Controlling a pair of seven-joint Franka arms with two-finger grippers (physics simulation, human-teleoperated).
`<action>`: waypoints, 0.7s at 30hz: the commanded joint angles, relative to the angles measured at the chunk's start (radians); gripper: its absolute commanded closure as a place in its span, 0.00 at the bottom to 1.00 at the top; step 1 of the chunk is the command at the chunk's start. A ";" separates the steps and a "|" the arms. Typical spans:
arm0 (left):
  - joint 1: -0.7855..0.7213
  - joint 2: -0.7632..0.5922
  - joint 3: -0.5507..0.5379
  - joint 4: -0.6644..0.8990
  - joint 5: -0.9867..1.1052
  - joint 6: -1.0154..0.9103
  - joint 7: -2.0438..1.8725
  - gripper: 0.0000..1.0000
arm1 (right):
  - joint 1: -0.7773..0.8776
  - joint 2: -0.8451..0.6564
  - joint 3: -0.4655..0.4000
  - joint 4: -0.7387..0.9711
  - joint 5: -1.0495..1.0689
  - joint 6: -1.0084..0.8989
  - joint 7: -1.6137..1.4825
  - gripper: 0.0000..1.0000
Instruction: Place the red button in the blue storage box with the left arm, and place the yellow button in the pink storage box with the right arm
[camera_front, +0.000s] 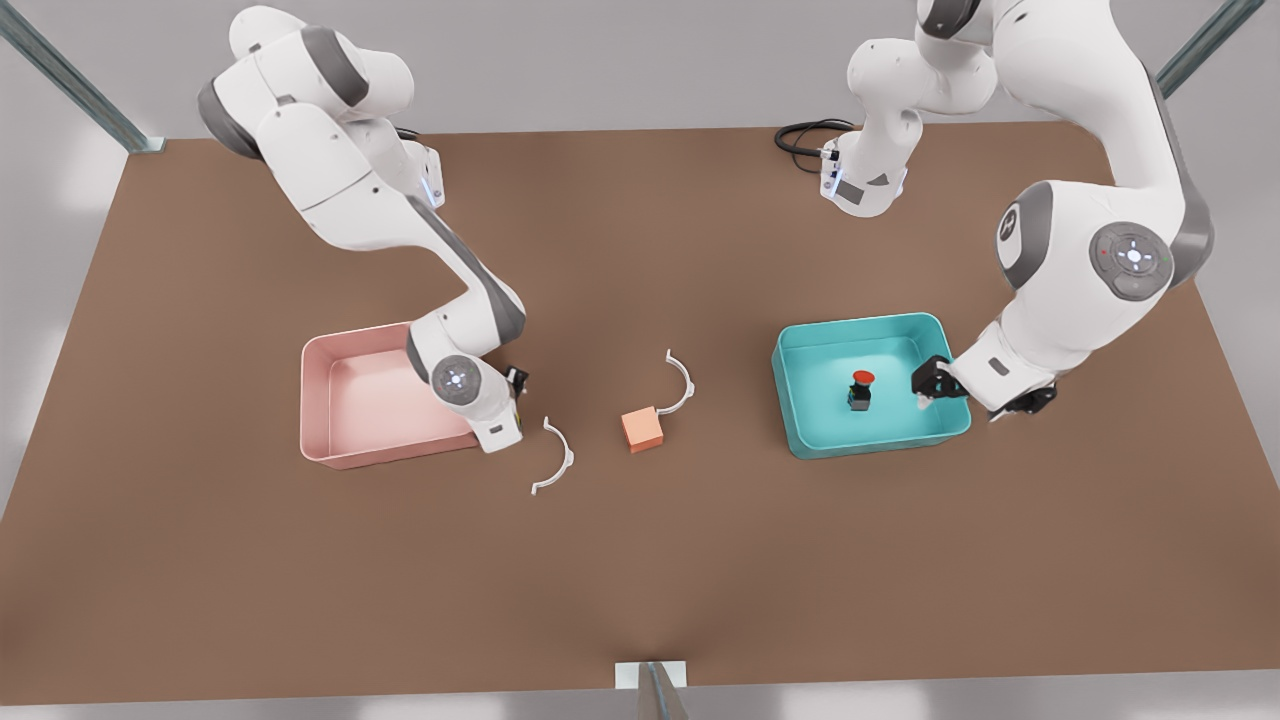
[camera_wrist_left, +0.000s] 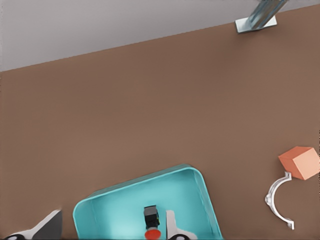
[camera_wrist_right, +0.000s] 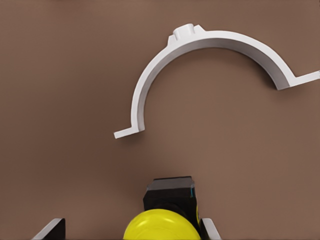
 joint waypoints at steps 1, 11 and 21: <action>0.006 -0.019 0.002 0.001 0.004 -0.084 -0.216 0.00 | 0.002 0.005 0.000 0.001 -0.019 0.046 0.176 0.00; 0.006 -0.021 0.002 0.002 0.004 -0.086 -0.220 0.00 | 0.004 0.031 0.000 0.002 -0.046 0.063 0.178 0.55; 0.006 -0.027 0.002 0.001 0.002 -0.095 -0.222 0.00 | 0.002 -0.090 0.014 0.022 -0.060 -0.050 0.215 0.75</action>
